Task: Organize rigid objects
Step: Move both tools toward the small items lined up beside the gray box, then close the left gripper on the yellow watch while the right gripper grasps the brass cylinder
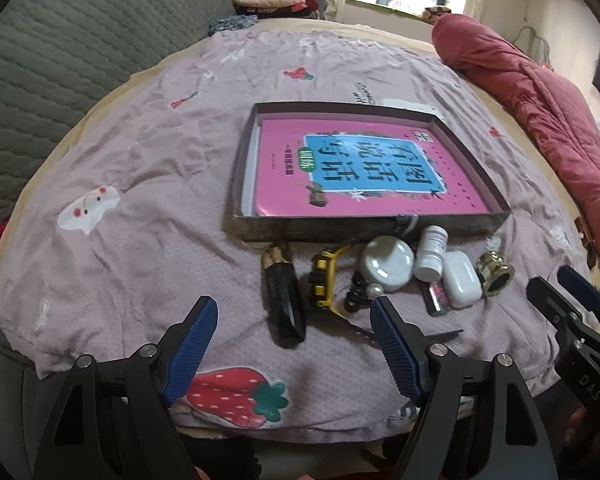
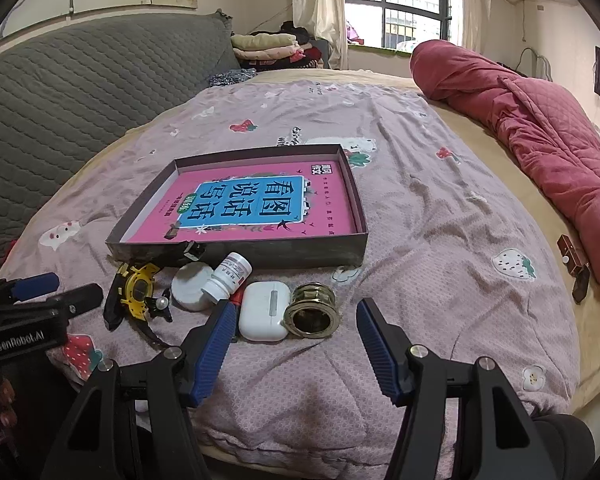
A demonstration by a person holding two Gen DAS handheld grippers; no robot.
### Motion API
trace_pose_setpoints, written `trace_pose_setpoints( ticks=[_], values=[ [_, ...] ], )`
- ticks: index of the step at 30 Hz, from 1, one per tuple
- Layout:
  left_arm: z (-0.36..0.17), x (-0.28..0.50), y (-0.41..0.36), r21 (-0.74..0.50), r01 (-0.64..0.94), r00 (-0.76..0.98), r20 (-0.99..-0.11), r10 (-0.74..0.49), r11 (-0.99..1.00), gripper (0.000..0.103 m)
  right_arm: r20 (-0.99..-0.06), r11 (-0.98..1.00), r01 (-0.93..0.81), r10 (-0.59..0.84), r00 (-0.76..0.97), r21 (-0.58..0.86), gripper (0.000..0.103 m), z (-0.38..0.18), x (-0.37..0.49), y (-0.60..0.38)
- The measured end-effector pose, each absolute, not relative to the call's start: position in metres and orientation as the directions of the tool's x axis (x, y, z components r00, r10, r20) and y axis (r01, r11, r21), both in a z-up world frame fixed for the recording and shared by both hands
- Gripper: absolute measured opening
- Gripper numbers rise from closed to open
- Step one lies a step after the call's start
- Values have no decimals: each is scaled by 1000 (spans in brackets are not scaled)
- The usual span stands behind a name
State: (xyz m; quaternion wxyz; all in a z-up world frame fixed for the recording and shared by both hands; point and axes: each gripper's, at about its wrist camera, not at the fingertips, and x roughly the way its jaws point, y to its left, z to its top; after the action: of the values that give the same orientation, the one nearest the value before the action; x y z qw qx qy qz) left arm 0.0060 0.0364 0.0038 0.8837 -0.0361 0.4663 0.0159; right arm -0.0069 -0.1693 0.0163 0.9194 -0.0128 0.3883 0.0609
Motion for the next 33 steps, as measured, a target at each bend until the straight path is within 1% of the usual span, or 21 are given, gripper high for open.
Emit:
trace_pose_setpoints(
  ticks=[8, 18, 22, 25, 30, 31, 33],
  values=[
    [1, 9, 48, -67, -79, 563, -827, -11, 995, 80, -717, 993, -115, 99, 690, 27, 62, 14, -5, -173],
    [-3, 24, 38, -105, -24, 542, -837, -75, 994, 80, -722, 994, -109, 98, 685, 32, 62, 10, -1, -177],
    [-4, 36, 35, -100, -5, 536, -840, -82, 995, 80, -724, 994, -107, 100, 682, 36, 62, 8, 0, -179],
    [-9, 45, 34, -131, 7, 509, -853, -116, 991, 80, -726, 994, -104, 98, 681, 37, 62, 7, 2, -180],
    [-14, 55, 28, -130, 47, 490, -861, -136, 990, 79, -729, 994, -99, 95, 677, 38, 62, 5, 4, -182],
    [-14, 56, 27, -129, 54, 487, -862, -139, 990, 78, -730, 995, -97, 93, 677, 37, 62, 4, 5, -182],
    [-16, 59, 26, -131, 65, 480, -865, -146, 989, 68, -733, 995, -92, 89, 675, 36, 62, 3, 7, -184]
  ],
)
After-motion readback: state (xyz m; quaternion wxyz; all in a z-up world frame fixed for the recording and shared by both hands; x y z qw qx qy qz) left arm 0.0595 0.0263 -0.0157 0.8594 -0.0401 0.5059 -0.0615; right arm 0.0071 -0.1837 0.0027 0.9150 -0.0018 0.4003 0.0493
